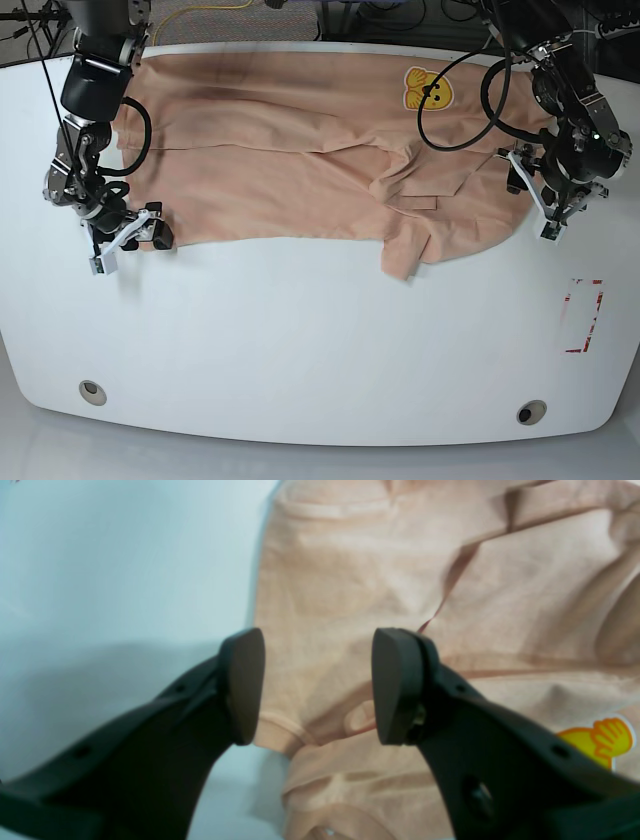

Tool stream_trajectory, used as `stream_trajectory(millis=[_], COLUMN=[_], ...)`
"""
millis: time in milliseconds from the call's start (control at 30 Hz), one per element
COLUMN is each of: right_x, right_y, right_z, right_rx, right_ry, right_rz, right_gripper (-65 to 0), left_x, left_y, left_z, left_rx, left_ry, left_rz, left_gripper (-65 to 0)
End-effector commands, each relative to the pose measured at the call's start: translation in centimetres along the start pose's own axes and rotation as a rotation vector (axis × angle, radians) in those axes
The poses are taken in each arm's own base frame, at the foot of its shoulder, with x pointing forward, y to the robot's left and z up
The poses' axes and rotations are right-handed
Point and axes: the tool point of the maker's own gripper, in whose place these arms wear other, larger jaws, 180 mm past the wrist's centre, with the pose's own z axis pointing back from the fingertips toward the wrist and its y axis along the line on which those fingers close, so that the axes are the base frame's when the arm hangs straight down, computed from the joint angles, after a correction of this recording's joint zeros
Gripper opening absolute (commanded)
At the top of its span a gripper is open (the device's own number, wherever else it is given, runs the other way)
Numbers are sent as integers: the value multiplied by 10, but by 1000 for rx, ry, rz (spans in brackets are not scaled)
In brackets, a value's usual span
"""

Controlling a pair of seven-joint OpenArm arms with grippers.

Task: Fold the T-shirt properly
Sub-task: 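Lower both grippers to the shirt's ends and grasp the hem corners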

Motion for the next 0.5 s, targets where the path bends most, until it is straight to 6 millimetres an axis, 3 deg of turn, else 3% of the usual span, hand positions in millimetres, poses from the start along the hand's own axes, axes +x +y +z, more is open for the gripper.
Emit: stream_trajectory(millis=[0, 133, 233, 333, 467], right_x=[1, -12, -13, -14, -15], right_y=[13, 19, 20, 21, 24], right_z=[-7, -10, -10, -10, -12], right_rx=[28, 40, 41, 45, 49], right_ry=[4, 21, 22, 22, 25], right_rz=[7, -5, -8, -11, -12], right_gripper=[-205, -209, -273, -415, -598], left_x=[12, 10, 12, 17, 16], left_y=[9, 15, 25, 43, 49], left_z=[8, 9, 12, 18, 12], left_rx=[27, 40, 61, 102, 90], left_ry=[-48, -50, -59, -72, -64], left_rz=[3, 23, 40, 58, 90], left_gripper=[-331, -331, -331, -328, -325])
